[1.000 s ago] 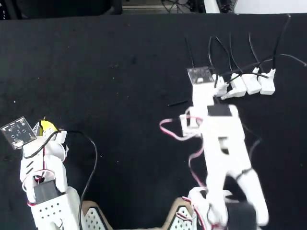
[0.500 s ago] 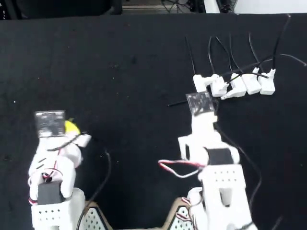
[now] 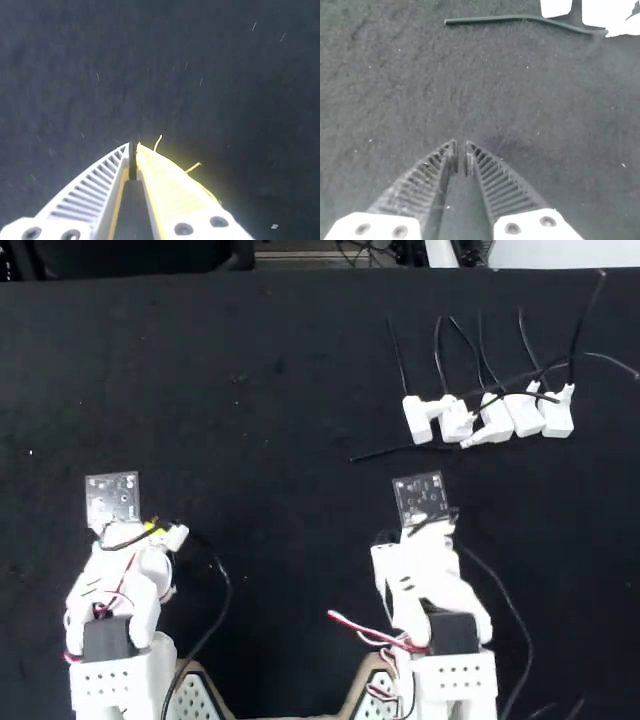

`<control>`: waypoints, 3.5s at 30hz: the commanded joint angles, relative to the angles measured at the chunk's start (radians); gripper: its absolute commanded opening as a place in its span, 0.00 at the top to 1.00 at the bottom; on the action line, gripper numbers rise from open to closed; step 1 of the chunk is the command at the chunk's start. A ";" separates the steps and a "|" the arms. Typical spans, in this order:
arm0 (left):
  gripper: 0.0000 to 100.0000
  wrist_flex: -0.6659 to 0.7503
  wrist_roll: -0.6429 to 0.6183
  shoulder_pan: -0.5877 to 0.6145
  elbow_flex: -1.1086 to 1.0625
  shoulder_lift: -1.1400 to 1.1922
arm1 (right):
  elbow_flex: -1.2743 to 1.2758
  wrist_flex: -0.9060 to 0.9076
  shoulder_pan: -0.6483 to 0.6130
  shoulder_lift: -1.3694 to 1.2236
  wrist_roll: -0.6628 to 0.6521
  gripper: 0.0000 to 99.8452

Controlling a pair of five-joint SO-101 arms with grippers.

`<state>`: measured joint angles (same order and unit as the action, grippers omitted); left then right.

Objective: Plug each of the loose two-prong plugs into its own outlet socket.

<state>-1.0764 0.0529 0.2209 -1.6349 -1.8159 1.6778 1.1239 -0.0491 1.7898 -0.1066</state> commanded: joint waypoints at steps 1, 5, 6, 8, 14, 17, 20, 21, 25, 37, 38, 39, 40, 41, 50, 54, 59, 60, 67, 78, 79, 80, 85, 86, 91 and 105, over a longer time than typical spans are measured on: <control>0.97 0.020 -0.017 -0.019 -0.038 -0.008 | -0.004 0.069 0.012 0.110 -0.002 0.99; 0.97 0.017 -0.017 -0.016 -0.062 -0.008 | 0.007 0.075 0.012 0.087 -0.002 0.99; 0.97 -0.002 -0.017 -0.016 -0.065 -0.005 | 0.007 0.086 0.012 0.087 -0.002 0.99; 0.97 -0.072 -0.017 -0.022 -0.064 -0.005 | 0.007 0.132 0.014 0.088 -0.002 0.99; 0.97 -0.196 -0.017 -0.018 -0.064 -0.006 | 0.007 0.175 0.017 0.088 -0.005 0.99; 0.97 -0.196 -0.017 -0.021 -0.064 -0.006 | 0.007 0.175 0.017 0.088 -0.005 0.99; 0.97 -0.196 -0.017 -0.021 -0.064 -0.006 | 0.007 0.175 0.017 0.088 -0.005 0.99; 0.97 -0.196 -0.017 -0.021 -0.064 -0.006 | 0.007 0.175 0.017 0.088 -0.005 0.99; 0.97 -0.196 -0.017 -0.016 -0.064 -0.006 | 0.007 0.175 0.020 0.088 -0.005 0.99; 0.97 -0.199 -0.017 -0.012 -0.064 -0.011 | 0.007 0.175 0.069 0.107 -0.006 0.99; 0.97 -0.199 -0.017 -0.012 -0.064 -0.011 | 0.007 0.175 0.069 0.107 -0.006 0.99; 0.97 -0.199 -0.017 -0.012 -0.064 -0.011 | 0.007 0.175 0.069 0.107 -0.006 0.99; 0.97 -0.199 -0.017 -0.012 -0.064 -0.011 | 0.007 0.175 0.068 0.107 -0.006 0.99; 0.97 -0.199 -0.017 -0.012 -0.064 -0.011 | 0.007 0.175 0.066 0.105 -0.006 0.99; 0.97 -0.198 -0.017 -0.004 -0.064 -0.006 | 0.007 0.175 0.068 0.104 -0.006 0.99; 0.97 -0.198 -0.017 -0.004 -0.064 -0.006 | 0.007 0.175 0.068 0.104 -0.006 0.99; 0.97 -0.198 -0.017 -0.004 -0.064 -0.006 | 0.007 0.175 0.068 0.104 -0.006 0.99; 0.97 -0.198 -0.017 -0.004 -0.064 -0.006 | 0.007 0.175 0.068 0.104 -0.006 0.99; 0.97 -0.198 -0.017 -0.004 -0.064 -0.006 | 0.007 0.175 0.068 0.104 -0.006 0.99; 0.97 -0.198 -0.017 -0.004 -0.064 -0.006 | 0.007 0.175 0.068 0.104 -0.006 0.99; 0.97 -0.198 -0.017 -0.004 -0.064 -0.006 | 0.007 0.175 0.068 0.104 -0.006 0.99; 0.97 -0.198 -0.017 -0.004 -0.064 -0.006 | 0.007 0.175 0.068 0.104 -0.006 0.99; 0.97 -0.198 -0.017 -0.004 -0.064 -0.006 | 0.007 0.175 0.068 0.104 -0.006 0.99; 0.97 -0.198 -0.017 -0.004 -0.064 -0.006 | 0.007 0.175 0.068 0.104 -0.006 0.99; 0.97 -0.198 -0.017 -0.004 -0.064 -0.006 | 0.007 0.175 0.068 0.104 -0.006 0.99; 0.97 -0.198 -0.017 -0.004 -0.064 -0.006 | 0.007 0.175 0.068 0.104 -0.006 0.99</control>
<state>-1.2712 0.0453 0.2071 -1.6763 -1.8159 1.6886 1.2881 -0.0031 1.7990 -0.1082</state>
